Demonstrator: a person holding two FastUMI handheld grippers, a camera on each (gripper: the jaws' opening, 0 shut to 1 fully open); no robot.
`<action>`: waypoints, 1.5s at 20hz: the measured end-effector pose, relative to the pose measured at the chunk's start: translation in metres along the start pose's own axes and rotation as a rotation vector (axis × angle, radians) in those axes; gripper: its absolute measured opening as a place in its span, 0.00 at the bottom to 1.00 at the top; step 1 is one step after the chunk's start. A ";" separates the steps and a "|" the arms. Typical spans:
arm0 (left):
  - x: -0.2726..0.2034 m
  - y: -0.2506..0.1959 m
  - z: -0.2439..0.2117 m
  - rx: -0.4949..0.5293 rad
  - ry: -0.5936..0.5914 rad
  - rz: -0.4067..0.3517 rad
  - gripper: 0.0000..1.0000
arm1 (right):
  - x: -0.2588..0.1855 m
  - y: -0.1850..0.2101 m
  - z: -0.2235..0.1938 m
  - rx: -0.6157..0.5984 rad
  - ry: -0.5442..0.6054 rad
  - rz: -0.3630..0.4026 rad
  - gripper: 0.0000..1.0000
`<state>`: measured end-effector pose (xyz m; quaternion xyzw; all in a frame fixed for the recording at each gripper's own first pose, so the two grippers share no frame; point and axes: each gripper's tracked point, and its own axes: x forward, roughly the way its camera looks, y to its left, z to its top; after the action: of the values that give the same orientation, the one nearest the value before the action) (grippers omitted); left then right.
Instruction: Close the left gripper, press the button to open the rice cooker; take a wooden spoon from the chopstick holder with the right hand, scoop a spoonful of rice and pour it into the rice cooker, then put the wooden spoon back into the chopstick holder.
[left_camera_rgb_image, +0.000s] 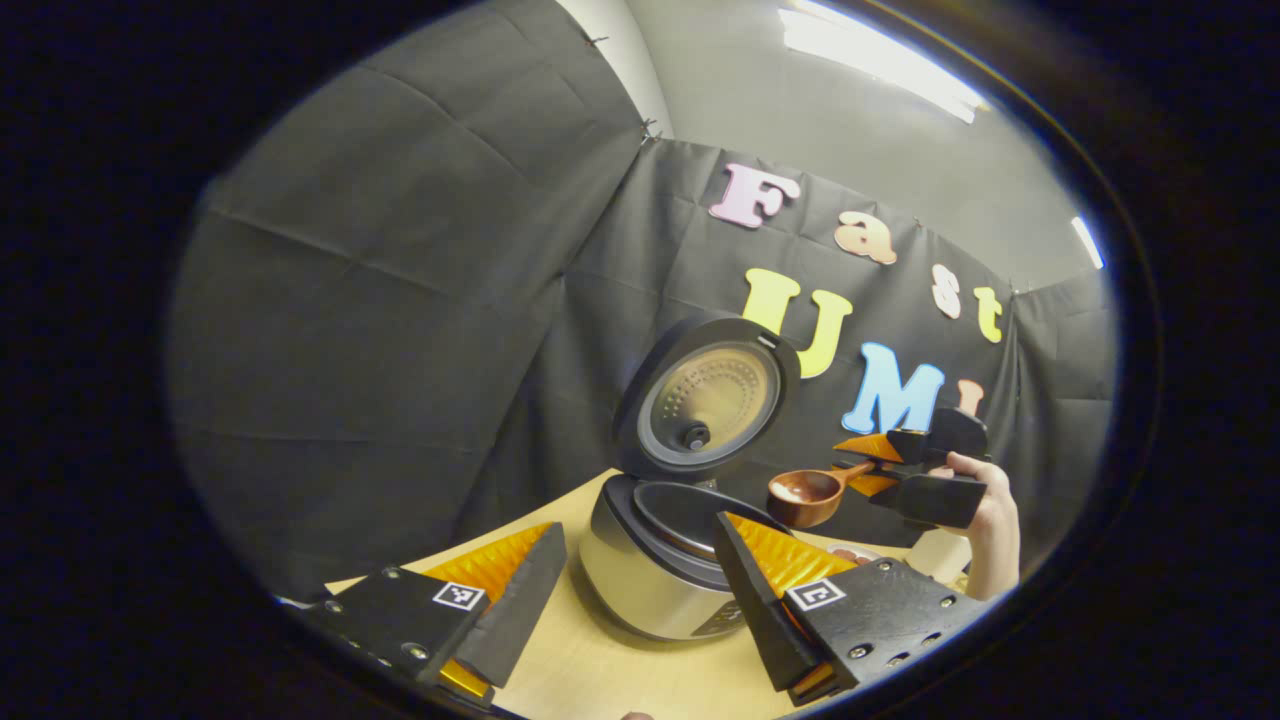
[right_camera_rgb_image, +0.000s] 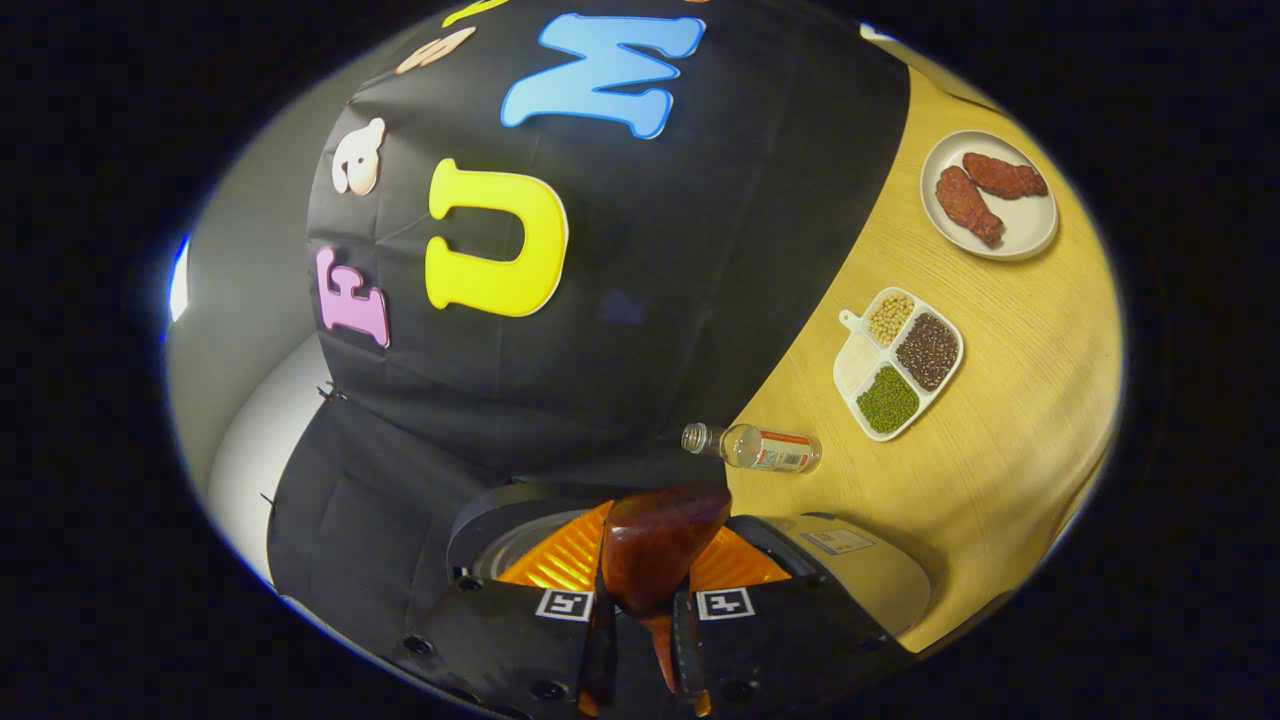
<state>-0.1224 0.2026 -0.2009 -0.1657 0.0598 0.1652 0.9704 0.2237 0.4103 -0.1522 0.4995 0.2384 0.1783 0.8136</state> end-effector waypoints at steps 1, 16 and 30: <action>-0.003 0.002 0.001 0.000 -0.002 0.006 0.93 | 0.006 0.004 -0.006 -0.025 0.002 -0.002 0.23; -0.005 0.026 0.004 0.029 -0.017 0.046 0.93 | 0.042 0.005 -0.052 -0.679 -0.013 -0.034 0.23; 0.002 0.017 0.009 0.027 -0.033 0.027 0.93 | 0.034 0.065 -0.107 -1.288 -0.073 0.108 0.23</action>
<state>-0.1259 0.2212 -0.1983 -0.1490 0.0483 0.1804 0.9710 0.1877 0.5339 -0.1424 -0.0716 0.0306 0.3093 0.9478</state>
